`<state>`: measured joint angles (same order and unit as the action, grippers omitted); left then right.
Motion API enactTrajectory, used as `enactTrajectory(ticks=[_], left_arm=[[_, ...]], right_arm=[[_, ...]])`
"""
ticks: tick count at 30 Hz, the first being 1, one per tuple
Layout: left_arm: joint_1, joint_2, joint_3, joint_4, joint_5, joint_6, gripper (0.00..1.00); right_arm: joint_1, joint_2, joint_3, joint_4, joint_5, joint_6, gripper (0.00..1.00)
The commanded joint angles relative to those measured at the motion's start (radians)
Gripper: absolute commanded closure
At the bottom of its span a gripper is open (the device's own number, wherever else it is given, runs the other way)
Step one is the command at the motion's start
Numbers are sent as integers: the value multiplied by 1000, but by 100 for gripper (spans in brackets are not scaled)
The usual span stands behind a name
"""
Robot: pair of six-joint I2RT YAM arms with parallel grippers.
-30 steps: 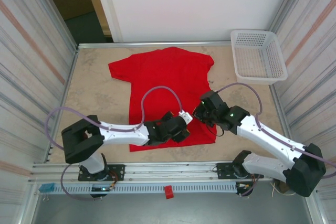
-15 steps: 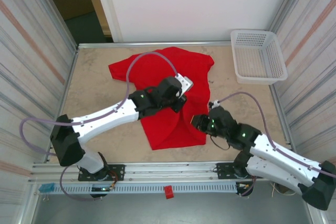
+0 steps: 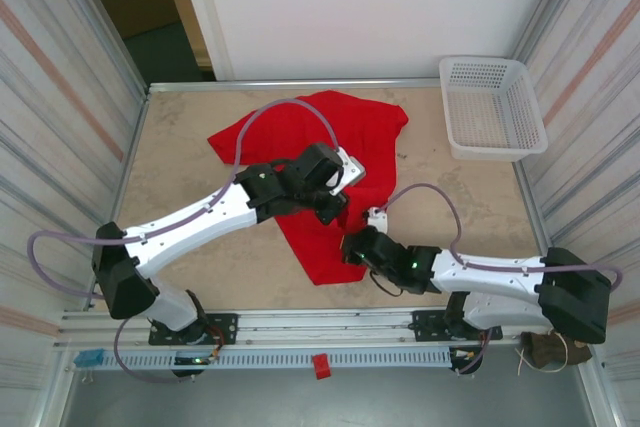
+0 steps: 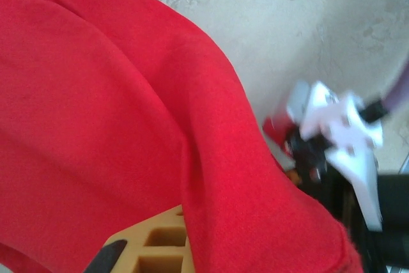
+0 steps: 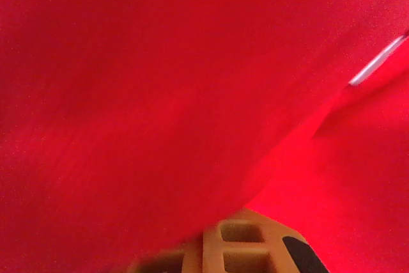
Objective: Fold the inside-out t-shirt
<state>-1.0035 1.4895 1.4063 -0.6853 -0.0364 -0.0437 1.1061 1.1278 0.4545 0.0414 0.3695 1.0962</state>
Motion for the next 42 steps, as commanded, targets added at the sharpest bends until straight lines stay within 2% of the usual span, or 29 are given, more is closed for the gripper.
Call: enactTrajectory(ticks=[1, 5, 7, 11, 16, 19, 23, 28, 33, 39, 42], left_arm=[[-6, -68, 33, -46, 64, 52, 100], [-9, -97, 26, -48, 159, 54, 100], [-11, -103, 31, -42, 194, 40, 100], [-10, -97, 48, -46, 198, 22, 100], [-2, -72, 82, -74, 179, 20, 100], [6, -60, 92, -86, 170, 15, 100], [18, -51, 94, -86, 168, -1, 100], [30, -48, 85, -83, 173, -14, 100], [35, -39, 76, -79, 179, -20, 100], [76, -31, 69, -39, 224, -42, 100], [119, -16, 69, -8, 266, -58, 100]], right_arm=[[-91, -19, 25, 27, 61, -36, 100], [-206, -4, 53, 31, -12, -90, 100], [-222, -12, 73, 18, -40, -110, 100], [-136, -130, 52, -37, -5, -90, 100], [43, -339, 50, -141, 143, -52, 100], [128, -395, 82, -171, 207, -68, 100], [175, -367, 121, -132, 210, -89, 100], [184, -244, 157, -20, 190, -115, 100], [93, -81, 144, 102, 199, -76, 100], [-132, 102, 129, 213, 53, -37, 100], [-207, 215, 175, 262, -12, -63, 100]])
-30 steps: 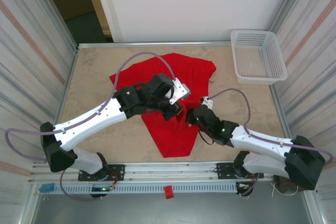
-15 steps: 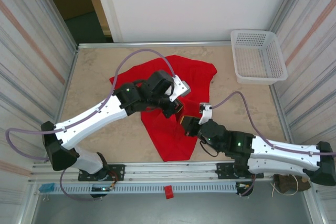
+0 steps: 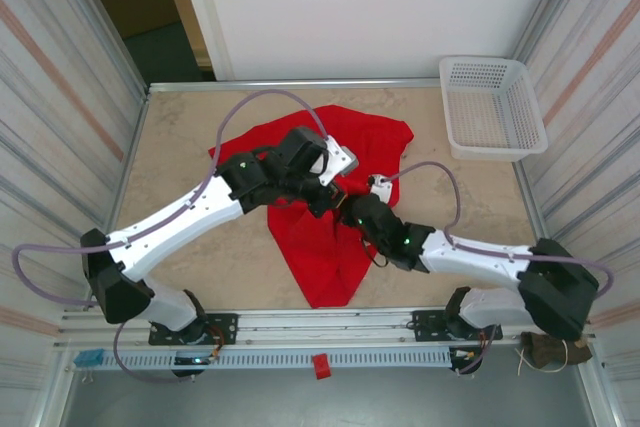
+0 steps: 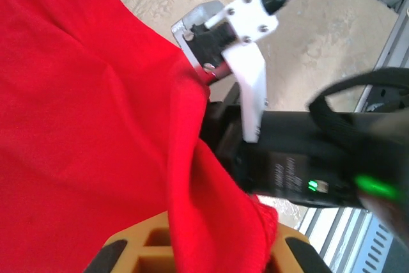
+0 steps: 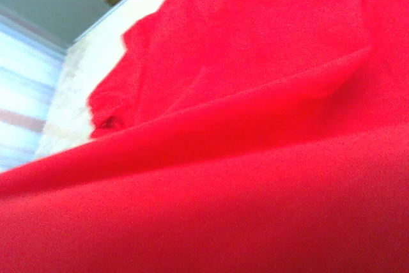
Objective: Fold the inside-out t-shirt
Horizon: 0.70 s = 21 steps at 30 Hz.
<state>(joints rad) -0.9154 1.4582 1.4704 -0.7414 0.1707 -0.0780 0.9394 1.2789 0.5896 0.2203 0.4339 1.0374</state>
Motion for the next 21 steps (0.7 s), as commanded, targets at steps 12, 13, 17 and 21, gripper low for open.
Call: enactTrajectory(ticks=[12, 13, 17, 21], left_arm=[[149, 213, 260, 22, 154, -66, 100], [149, 227, 281, 14, 164, -66, 100], [144, 251, 335, -19, 175, -70, 100], [118, 227, 382, -54, 185, -80, 100]], right_arm=[[41, 233, 110, 98, -138, -216, 100], [42, 239, 114, 95, -151, -232, 100], [1, 289, 133, 108, -212, -216, 100], [-59, 372, 192, 121, -275, -198, 100]])
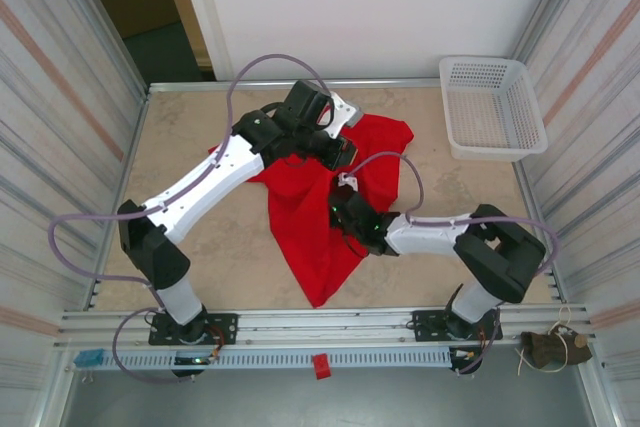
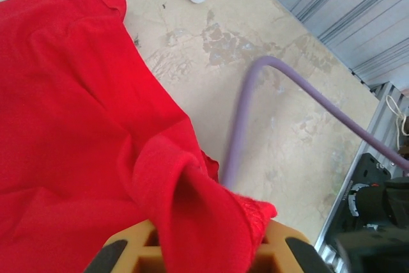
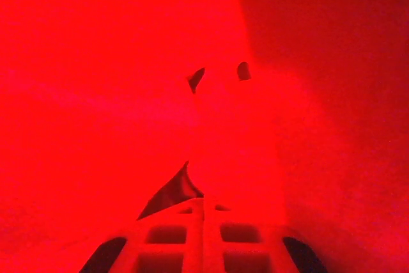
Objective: Fold the inside-out t-shirt
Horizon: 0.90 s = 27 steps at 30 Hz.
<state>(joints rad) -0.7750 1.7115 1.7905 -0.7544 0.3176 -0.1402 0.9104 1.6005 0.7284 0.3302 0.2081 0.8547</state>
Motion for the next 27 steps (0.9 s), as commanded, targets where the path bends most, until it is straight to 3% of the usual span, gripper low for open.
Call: enactTrajectory(ticks=[1, 8, 11, 17, 22, 27], left_arm=[[-31, -32, 80, -54, 42, -20, 100], [-95, -47, 169, -131, 65, -13, 100], [-101, -49, 200, -214, 54, 12, 100], [-99, -154, 80, -214, 13, 26, 100], [-93, -162, 43, -165, 32, 19, 100], [-118, -72, 127, -124, 78, -23, 100]], right_arm=[[-32, 73, 76, 4, -57, -21, 100], [-27, 174, 175, -116, 0, -53, 100], [-90, 172, 126, -42, -54, -10, 100], [-167, 133, 89, -14, -116, 18, 100], [-141, 152, 142, -49, -127, 19, 100], [-75, 213, 240, -106, -76, 52, 100]])
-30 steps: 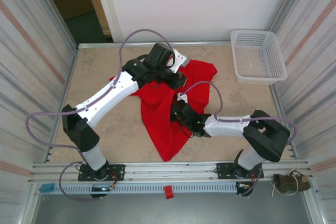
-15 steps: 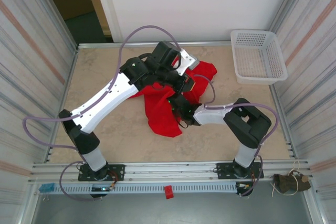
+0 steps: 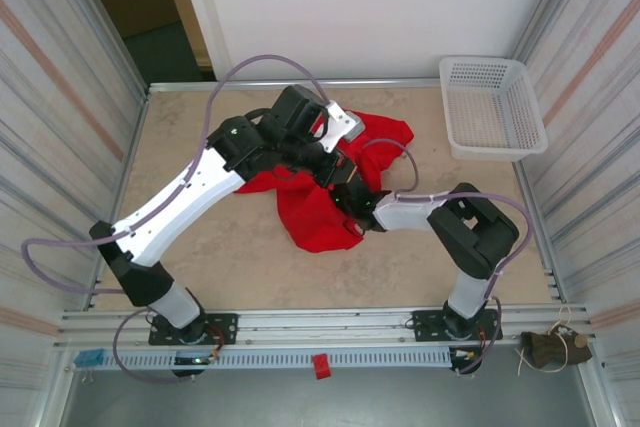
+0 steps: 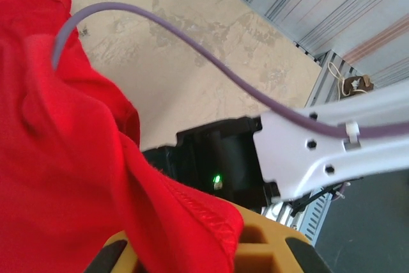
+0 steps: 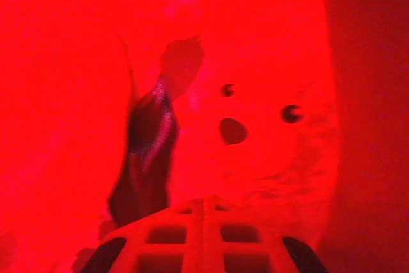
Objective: Fold the inside-out t-shirt
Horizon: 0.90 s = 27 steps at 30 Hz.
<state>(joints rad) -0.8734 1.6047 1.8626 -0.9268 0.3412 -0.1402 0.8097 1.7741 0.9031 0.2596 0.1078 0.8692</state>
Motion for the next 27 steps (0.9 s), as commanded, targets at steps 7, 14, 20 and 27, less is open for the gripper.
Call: enactTrajectory(ticks=[7, 14, 20, 27], left_arm=[[-236, 27, 53, 287, 86, -241, 100], [-315, -14, -75, 513, 105, -382, 100], [-318, -3, -130, 610, 156, -433, 100], [-285, 35, -75, 663, 194, -450, 100]], right_arm=[[-69, 165, 171, -69, 8, 163, 100], [-138, 194, 215, -125, -39, 147, 99], [-167, 199, 205, -55, -146, 104, 78], [-158, 252, 318, -94, -183, 104, 54]])
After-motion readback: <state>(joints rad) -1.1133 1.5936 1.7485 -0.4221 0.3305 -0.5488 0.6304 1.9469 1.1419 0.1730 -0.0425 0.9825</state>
